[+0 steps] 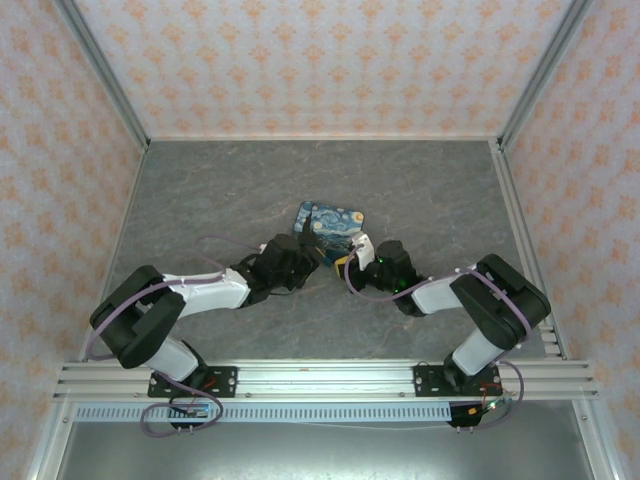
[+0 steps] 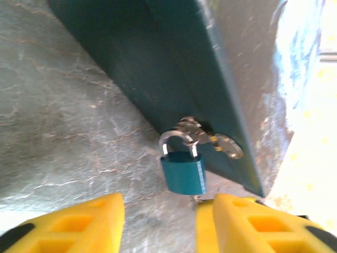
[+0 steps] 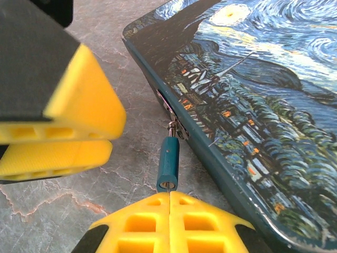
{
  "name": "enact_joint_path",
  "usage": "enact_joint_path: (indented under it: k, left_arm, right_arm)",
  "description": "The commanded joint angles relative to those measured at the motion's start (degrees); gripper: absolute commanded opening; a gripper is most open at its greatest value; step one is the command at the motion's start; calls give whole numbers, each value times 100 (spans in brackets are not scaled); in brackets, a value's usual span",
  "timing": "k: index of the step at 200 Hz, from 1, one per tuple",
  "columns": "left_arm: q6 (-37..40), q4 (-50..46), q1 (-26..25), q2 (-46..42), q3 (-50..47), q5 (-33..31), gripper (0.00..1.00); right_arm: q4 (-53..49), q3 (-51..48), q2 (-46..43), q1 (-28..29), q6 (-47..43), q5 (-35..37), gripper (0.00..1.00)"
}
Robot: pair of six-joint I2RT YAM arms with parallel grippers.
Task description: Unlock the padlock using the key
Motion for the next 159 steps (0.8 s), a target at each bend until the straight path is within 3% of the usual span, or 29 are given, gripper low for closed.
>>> enact_joint_path:
  k: [1, 74, 159]
  left_arm:
    - [-138, 407, -37, 117, -37, -304, 54]
    - [-526, 1180, -198, 619, -43, -415, 52]
    - [-720, 1163, -252, 769, -59, -604, 47]
  right_arm:
    - [44, 112, 49, 55, -82, -8, 0]
    - [52, 130, 46, 66, -43, 11, 0]
    - [109, 139, 89, 75, 0, 23, 0]
